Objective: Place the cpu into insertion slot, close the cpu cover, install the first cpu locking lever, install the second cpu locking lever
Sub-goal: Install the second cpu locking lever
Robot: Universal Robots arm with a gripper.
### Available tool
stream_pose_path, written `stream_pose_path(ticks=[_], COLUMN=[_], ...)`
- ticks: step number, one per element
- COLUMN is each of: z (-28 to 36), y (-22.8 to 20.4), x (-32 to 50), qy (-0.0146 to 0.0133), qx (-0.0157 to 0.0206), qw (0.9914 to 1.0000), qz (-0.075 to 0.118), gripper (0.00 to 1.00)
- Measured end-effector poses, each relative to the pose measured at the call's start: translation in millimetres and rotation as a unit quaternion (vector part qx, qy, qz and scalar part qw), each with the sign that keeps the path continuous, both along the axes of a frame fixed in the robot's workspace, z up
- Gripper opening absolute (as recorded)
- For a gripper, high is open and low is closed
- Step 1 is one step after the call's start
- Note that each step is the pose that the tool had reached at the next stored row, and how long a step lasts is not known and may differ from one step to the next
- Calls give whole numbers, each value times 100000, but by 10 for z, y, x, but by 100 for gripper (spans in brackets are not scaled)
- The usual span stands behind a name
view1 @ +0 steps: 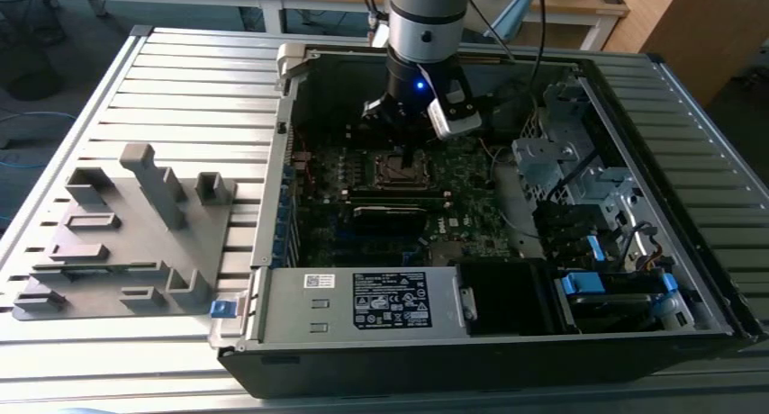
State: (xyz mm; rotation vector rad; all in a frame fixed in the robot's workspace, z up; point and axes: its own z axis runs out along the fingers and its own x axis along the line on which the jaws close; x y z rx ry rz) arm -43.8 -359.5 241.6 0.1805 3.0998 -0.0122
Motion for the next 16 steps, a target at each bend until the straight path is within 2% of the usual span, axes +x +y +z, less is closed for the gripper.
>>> stream_pose_path(ticks=[7, 16], z=[3, 2], y=[-2, -51], x=[0, 0], qy=[5, 1], qx=[-4, 0], qw=[100000, 100000], qz=[-3, -1], gripper=[11, 11])
